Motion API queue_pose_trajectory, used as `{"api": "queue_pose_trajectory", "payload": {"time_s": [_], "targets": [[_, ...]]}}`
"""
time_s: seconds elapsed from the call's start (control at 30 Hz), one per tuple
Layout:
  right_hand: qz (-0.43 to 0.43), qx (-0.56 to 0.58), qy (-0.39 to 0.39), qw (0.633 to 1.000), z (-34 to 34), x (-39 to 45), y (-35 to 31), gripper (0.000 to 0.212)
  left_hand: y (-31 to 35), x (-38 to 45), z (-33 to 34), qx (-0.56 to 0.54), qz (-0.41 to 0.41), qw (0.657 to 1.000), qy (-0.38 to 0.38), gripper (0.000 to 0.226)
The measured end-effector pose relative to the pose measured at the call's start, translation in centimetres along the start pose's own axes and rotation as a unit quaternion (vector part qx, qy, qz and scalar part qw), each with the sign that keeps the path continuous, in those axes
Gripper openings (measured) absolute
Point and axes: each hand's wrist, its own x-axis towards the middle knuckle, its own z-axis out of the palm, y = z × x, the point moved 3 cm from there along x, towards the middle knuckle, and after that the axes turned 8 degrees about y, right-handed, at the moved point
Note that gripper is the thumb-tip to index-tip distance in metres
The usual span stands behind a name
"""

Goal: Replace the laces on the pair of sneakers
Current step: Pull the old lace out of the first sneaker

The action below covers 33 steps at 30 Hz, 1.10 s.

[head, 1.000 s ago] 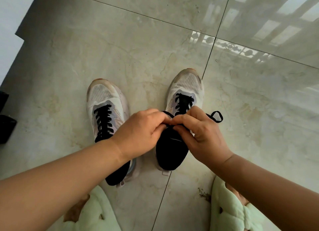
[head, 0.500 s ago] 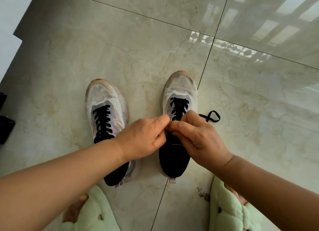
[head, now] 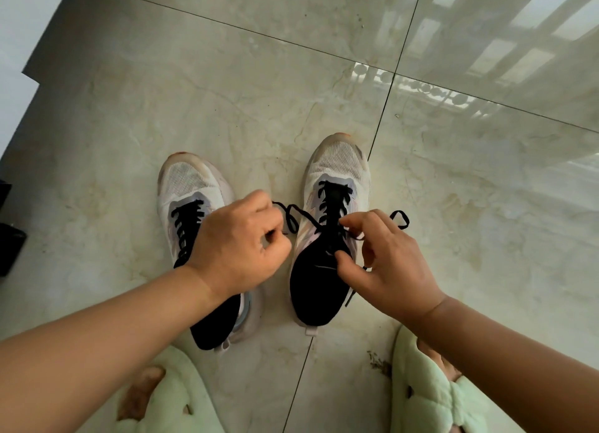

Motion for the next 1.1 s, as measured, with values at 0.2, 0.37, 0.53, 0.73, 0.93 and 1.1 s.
{"api": "queue_pose_trajectory", "payload": {"time_s": [0.2,0.37,0.53,0.73,0.93,1.1], "targets": [[0.095,0.052,0.029,0.994,-0.2,0.3,0.8,0.006,0.2,0.2,0.2,0.059,0.017,0.997,-0.037,0.049],[0.124,0.083,0.009,0.989,0.0,0.8,1.1,0.007,2.3,0.0,1.5,-0.006,0.074,0.992,-0.101,0.037],[0.128,0.081,-0.008,0.988,-0.1,1.7,1.1,0.007,2.6,0.8,2.2,-0.02,0.039,0.994,-0.104,0.03],[0.072,0.003,-0.063,0.995,0.1,3.3,0.3,0.018,2.9,1.0,2.7,-0.006,0.042,0.992,-0.115,0.023],[-0.094,-0.061,-0.094,0.989,-0.9,4.5,0.1,0.006,2.9,0.9,3.1,0.016,0.029,0.995,-0.098,0.024],[0.121,0.143,-0.02,0.982,-0.3,3.6,0.2,0.011,3.1,0.8,3.1,0.03,0.034,0.995,-0.094,0.022]]}}
